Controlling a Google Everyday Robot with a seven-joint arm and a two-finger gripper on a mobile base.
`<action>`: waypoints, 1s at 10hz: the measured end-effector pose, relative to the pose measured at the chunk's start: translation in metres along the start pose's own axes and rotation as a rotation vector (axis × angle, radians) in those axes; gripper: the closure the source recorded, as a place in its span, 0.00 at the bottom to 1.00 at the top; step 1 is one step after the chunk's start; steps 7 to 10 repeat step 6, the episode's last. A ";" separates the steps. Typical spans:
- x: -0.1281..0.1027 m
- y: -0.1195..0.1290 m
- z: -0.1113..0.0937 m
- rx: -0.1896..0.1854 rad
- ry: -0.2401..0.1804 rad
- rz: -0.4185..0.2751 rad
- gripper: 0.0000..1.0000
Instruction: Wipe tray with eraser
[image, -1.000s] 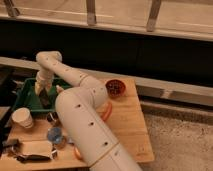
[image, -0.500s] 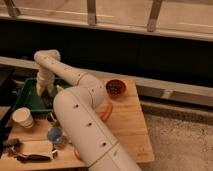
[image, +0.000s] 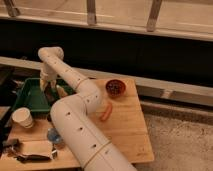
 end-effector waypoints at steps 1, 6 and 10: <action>-0.002 0.008 0.004 -0.022 -0.007 -0.014 1.00; 0.038 0.035 -0.004 -0.122 0.040 -0.064 1.00; 0.038 0.035 -0.004 -0.122 0.040 -0.064 1.00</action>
